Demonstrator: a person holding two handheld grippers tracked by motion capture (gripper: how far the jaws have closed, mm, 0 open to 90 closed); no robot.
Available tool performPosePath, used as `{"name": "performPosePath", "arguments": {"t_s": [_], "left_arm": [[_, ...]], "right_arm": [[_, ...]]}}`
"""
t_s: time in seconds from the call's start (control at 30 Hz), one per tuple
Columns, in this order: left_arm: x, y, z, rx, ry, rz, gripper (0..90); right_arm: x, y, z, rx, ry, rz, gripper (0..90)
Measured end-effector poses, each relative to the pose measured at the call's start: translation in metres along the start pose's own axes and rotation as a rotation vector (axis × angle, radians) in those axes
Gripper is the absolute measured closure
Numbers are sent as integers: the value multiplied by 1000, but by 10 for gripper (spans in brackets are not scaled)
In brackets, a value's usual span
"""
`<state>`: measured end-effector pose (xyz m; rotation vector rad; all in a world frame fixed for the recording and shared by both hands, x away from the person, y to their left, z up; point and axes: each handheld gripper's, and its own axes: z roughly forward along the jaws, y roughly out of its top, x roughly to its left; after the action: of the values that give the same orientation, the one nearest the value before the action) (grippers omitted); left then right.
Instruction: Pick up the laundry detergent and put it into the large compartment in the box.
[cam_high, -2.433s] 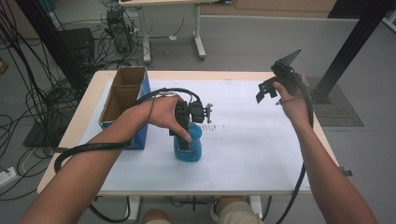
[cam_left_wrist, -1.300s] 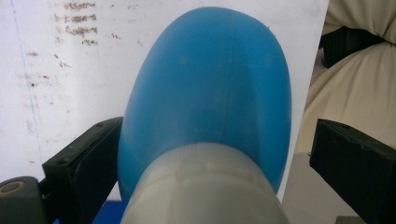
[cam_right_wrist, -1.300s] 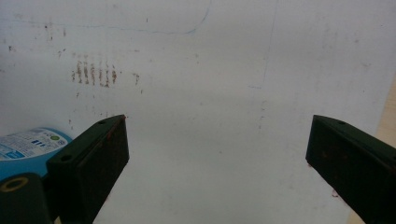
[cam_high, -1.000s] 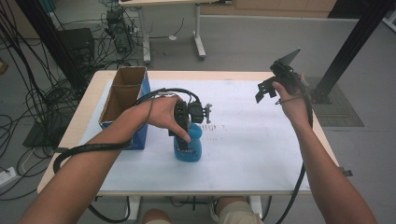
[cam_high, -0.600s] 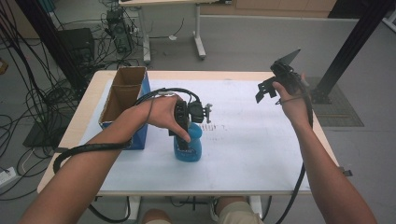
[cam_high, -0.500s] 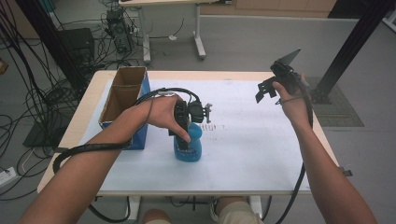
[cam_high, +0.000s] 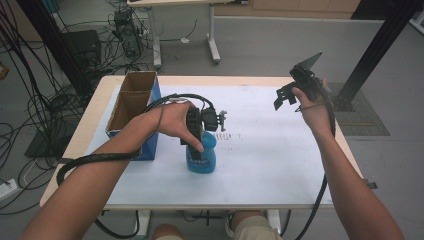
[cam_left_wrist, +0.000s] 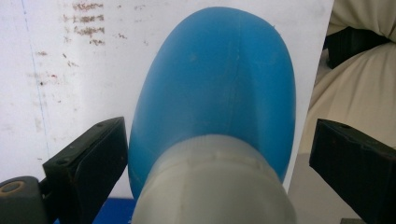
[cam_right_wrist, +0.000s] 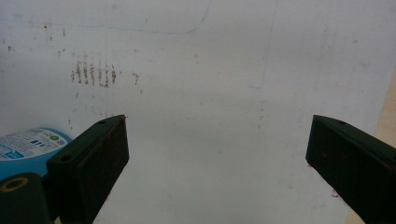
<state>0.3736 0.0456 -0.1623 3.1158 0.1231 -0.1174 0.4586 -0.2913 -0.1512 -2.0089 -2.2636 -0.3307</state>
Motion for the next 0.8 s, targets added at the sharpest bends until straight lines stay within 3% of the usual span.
{"name": "performPosePath", "arguments": {"t_s": [0.8], "left_arm": [[-3,-1,0,-1,22,8,70]], "right_arm": [[1,0,1,1,0,-2,60]]}}
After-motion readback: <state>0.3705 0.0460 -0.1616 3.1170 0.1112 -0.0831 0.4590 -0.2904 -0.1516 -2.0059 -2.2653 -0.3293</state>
